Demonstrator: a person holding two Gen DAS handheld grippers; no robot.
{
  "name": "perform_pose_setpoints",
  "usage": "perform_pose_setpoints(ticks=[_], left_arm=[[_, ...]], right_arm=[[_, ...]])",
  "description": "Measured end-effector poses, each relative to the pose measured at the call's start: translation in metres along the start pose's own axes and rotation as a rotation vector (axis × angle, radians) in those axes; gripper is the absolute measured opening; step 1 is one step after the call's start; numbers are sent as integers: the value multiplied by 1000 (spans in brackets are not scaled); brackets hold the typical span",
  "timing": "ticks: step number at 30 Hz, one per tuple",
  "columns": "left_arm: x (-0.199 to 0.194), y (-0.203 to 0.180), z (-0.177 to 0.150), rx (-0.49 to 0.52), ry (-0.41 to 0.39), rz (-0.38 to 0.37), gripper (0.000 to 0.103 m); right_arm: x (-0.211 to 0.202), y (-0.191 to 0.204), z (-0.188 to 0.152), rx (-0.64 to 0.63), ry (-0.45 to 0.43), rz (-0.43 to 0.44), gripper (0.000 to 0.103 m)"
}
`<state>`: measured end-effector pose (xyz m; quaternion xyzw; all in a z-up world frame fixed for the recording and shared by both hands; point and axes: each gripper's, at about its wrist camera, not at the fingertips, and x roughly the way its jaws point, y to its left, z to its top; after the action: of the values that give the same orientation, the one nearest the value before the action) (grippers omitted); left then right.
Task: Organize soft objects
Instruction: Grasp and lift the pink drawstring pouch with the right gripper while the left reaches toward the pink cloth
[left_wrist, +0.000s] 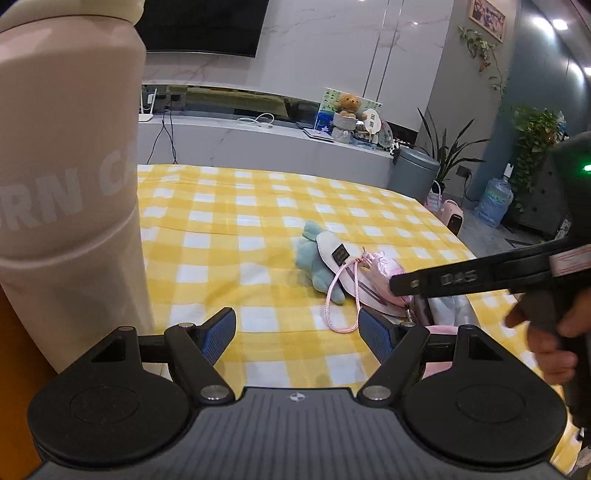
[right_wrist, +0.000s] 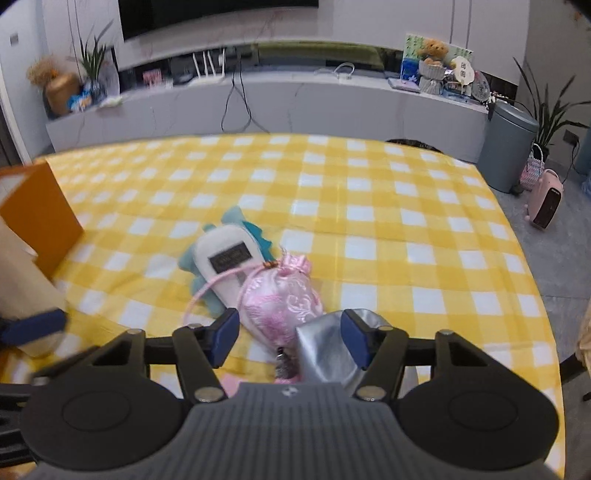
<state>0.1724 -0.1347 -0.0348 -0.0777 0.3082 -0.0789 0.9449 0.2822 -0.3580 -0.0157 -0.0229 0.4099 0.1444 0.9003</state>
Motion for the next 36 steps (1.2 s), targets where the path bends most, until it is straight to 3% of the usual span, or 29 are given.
perform_pose_setpoints(ticks=[5,11,13,16,23,25,27,30,34,36], left_arm=[[-2,0,1,9,6,5,89],[-11,-1,-4,25,15,-22,89],[-14,0,-7,30,20,-25,89],[-17,-2,-9,40,27,-62,89],[-8,-36,-14,200,78,-297,89],[-3,-50,-20,252,70,-318,89],[5,-64,-24,281,67,-292,89],[19,-70,-27,243,97,-294,89],[32,-76,-28,202,114,-283,89],[38,-79,-29,201,123,-287,82]], right_arm=[[32,1,4,-27,49,-10,58],[42,12,5,-65,16,-76,33],[37,12,5,-65,-4,-72,30],[19,7,6,-19,-48,-20,29],[-43,-6,12,166,-226,134,29],[-55,-4,14,187,-253,163,29],[-60,0,16,184,-265,166,29],[-55,0,16,195,-211,160,29],[-35,-23,3,259,-95,66,29],[-27,-40,-6,320,-50,28,29]])
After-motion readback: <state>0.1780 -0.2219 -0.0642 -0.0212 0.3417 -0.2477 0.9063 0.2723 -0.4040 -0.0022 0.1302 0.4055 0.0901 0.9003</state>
